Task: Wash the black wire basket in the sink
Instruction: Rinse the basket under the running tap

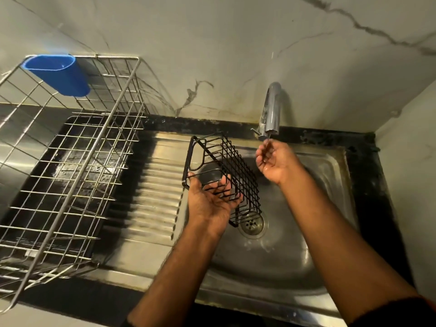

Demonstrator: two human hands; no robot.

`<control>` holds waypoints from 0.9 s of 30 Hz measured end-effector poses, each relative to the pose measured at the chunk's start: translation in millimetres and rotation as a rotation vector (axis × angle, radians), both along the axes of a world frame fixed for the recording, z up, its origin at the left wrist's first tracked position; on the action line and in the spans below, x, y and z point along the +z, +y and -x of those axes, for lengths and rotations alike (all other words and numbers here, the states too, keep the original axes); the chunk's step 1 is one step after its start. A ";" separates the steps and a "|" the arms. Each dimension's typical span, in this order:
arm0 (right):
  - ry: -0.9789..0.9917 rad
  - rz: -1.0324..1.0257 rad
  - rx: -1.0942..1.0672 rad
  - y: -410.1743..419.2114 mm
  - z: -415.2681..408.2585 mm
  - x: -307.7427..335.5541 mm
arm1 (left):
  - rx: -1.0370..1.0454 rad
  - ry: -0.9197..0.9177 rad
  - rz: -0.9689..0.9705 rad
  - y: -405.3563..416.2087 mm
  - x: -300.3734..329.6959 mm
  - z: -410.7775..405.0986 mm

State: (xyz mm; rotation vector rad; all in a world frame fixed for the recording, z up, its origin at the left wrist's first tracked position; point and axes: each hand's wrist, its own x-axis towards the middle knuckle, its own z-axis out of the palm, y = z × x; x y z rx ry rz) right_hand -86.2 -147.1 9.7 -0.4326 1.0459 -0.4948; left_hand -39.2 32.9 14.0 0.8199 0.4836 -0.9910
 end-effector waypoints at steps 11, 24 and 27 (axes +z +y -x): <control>-0.196 -0.052 0.060 7.8 -4.1 27.9 | -0.094 -0.038 0.011 -5.0 -0.8 8.3; 0.174 0.635 0.117 26.9 39.7 0.7 | -0.069 0.138 0.028 -4.0 -3.3 10.8; 0.325 0.862 -0.009 36.6 50.4 -6.8 | -0.011 0.208 0.028 -2.4 -7.5 11.5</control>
